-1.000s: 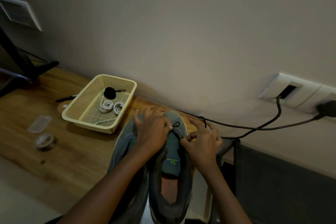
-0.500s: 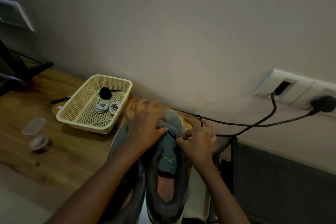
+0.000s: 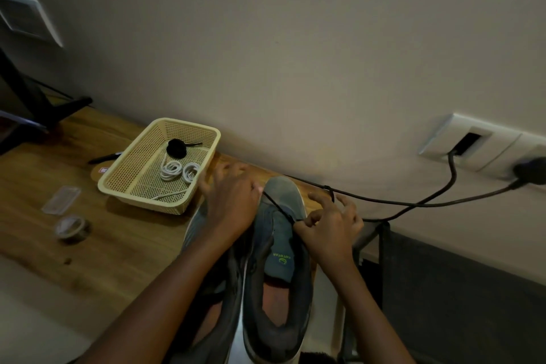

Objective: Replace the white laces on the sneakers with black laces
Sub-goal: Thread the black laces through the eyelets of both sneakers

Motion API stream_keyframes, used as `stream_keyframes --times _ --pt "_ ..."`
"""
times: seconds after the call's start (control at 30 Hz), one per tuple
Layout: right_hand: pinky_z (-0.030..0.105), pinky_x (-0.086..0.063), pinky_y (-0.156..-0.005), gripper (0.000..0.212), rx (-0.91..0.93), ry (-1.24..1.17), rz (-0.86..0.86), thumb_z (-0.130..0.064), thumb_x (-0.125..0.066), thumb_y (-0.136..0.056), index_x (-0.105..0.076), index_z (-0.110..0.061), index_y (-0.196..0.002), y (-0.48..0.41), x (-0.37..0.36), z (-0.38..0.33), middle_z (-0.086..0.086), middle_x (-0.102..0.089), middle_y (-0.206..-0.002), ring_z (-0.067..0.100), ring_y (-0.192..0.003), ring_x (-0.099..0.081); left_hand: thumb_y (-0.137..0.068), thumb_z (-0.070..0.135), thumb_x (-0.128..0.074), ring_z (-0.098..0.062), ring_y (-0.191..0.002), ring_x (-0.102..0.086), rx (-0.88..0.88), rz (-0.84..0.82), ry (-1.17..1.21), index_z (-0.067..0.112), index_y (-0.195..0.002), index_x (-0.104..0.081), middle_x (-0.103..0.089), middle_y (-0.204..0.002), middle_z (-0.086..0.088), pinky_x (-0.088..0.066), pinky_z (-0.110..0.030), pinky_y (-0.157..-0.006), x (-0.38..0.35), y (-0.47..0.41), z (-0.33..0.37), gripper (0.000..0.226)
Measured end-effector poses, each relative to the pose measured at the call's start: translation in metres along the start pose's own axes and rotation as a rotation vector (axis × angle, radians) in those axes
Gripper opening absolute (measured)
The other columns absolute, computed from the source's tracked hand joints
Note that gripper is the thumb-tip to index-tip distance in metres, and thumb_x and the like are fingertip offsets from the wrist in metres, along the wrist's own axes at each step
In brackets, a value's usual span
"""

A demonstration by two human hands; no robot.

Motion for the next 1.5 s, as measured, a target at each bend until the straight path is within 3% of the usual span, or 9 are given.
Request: stream_keyframes --times 0.17,0.27,0.4,0.63,0.8,1.0,1.13,1.3,1.5 --pt "0.035 -0.011 -0.105 0.049 0.008 -0.006 -0.009 -0.02 -0.066 -0.076 -0.025 -0.045 -0.065 0.0 -0.003 0.0 -0.002 -0.068 -0.111 0.02 -0.137 -0.017 -0.093 0.029 -0.053 -0.021 -0.139 -0.015 0.108 -0.051 -0.02 0.032 -0.1 -0.061 -0.035 -0.146 0.007 -0.006 -0.049 -0.111 0.007 -0.002 -0.015 0.011" --pt "0.037 -0.013 -0.105 0.044 0.009 0.004 -0.016 -0.02 -0.066 -0.077 -0.029 -0.043 -0.067 -0.001 -0.003 0.0 -0.002 -0.067 -0.112 0.02 -0.137 -0.017 -0.089 0.032 -0.058 -0.022 -0.142 -0.009 -0.041 -0.019 0.011 0.039 -0.117 -0.06 -0.024 -0.154 0.009 -0.006 -0.049 -0.111 0.004 0.001 -0.002 0.029" --pt "0.034 -0.013 -0.103 0.026 0.022 0.026 -0.011 -0.022 -0.066 -0.078 -0.043 -0.031 -0.083 -0.002 -0.003 -0.002 -0.003 -0.067 -0.112 0.018 -0.138 -0.015 -0.086 0.043 -0.062 -0.021 -0.144 -0.003 -0.192 -0.105 -0.056 0.04 -0.107 -0.065 -0.024 -0.153 0.011 0.0 -0.05 -0.112 -0.006 0.014 0.021 0.022" --pt "0.037 -0.012 -0.105 0.022 0.027 0.113 0.001 -0.025 -0.064 -0.079 -0.058 -0.031 -0.099 -0.003 -0.005 -0.003 -0.006 -0.067 -0.113 0.019 -0.138 -0.016 -0.086 0.04 -0.063 -0.022 -0.143 -0.009 -0.122 -0.123 -0.102 0.033 -0.098 -0.067 -0.034 -0.148 0.008 -0.002 -0.051 -0.112 -0.015 0.02 0.025 0.014" --pt "0.037 -0.011 -0.105 0.026 0.031 0.09 0.03 -0.025 -0.066 -0.077 -0.042 -0.033 -0.083 -0.001 -0.004 -0.001 -0.005 -0.067 -0.111 0.02 -0.135 -0.02 -0.089 0.037 -0.059 -0.017 -0.141 -0.013 -0.071 -0.073 -0.032 0.031 -0.089 -0.066 -0.039 -0.144 0.012 0.001 -0.05 -0.112 -0.008 0.013 0.019 0.009" --pt "0.038 -0.012 -0.108 0.023 0.027 0.1 0.019 -0.024 -0.066 -0.078 -0.048 -0.034 -0.087 -0.001 -0.004 -0.001 -0.004 -0.067 -0.111 0.02 -0.136 -0.02 -0.089 0.03 -0.059 -0.019 -0.137 -0.019 0.116 0.031 0.045 0.027 -0.089 -0.062 -0.041 -0.142 0.009 -0.004 -0.048 -0.11 0.014 -0.004 -0.018 0.004" --pt "0.037 -0.012 -0.106 0.033 0.023 0.111 0.017 -0.024 -0.065 -0.077 -0.062 -0.021 -0.109 -0.002 -0.006 0.001 -0.003 -0.067 -0.111 0.021 -0.136 -0.019 -0.085 0.034 -0.061 -0.02 -0.142 -0.01 -0.04 -0.001 0.02 0.035 -0.111 -0.06 -0.028 -0.152 0.01 -0.004 -0.05 -0.112 0.008 0.002 -0.001 0.026" --pt "0.035 -0.012 -0.104 0.024 0.028 0.079 0.009 -0.023 -0.066 -0.079 -0.044 -0.03 -0.087 -0.002 -0.004 -0.003 -0.004 -0.066 -0.113 0.021 -0.137 -0.018 -0.084 0.041 -0.065 -0.022 -0.145 0.001 -0.212 -0.139 -0.061 0.037 -0.101 -0.064 -0.022 -0.154 0.009 0.005 -0.051 -0.112 -0.013 0.015 0.023 0.017" --pt "0.033 -0.01 -0.102 0.013 0.028 0.135 0.008 -0.027 -0.065 -0.079 -0.058 -0.03 -0.091 -0.002 -0.006 -0.001 -0.007 -0.065 -0.116 0.021 -0.136 -0.018 -0.091 0.039 -0.055 -0.023 -0.144 -0.002 -0.143 -0.185 -0.073 0.03 -0.097 -0.064 -0.028 -0.152 0.007 0.004 -0.052 -0.112 -0.021 0.015 0.024 0.014"
Point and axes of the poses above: each hand's wrist, its own y-axis away from the middle knuckle, its own x-axis out of the back of the hand, z = x × y, the point moved 3 cm from there along -y, towards the middle knuckle
